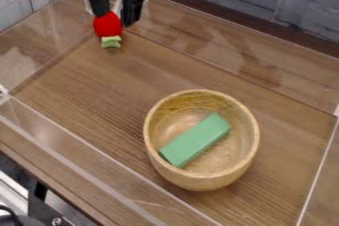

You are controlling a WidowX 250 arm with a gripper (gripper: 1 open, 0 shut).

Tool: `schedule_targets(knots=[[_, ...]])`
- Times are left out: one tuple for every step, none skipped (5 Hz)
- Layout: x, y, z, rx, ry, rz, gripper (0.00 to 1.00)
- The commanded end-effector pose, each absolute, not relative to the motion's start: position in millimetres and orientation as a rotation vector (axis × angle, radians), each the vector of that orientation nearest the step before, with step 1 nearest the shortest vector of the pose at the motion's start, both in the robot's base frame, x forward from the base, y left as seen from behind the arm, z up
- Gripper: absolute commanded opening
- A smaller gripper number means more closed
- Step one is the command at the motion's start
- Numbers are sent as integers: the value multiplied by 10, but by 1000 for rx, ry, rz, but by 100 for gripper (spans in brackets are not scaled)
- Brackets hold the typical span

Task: Remove the green stick from the brown bowl and put it on the table

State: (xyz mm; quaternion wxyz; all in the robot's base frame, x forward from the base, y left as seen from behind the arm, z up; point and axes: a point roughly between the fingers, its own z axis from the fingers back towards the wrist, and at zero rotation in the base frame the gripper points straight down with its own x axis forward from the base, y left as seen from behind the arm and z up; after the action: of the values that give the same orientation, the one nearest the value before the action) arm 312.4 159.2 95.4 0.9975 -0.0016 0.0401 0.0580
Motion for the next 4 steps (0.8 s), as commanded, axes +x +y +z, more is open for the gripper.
schedule_targets(knots=[[3121, 1523, 1115, 22, 36, 166, 100], [3059, 1352, 1166, 16, 37, 211, 100], [3050, 1219, 1211, 14, 31, 252, 100], [3004, 1091, 1316, 12, 33, 259, 100]])
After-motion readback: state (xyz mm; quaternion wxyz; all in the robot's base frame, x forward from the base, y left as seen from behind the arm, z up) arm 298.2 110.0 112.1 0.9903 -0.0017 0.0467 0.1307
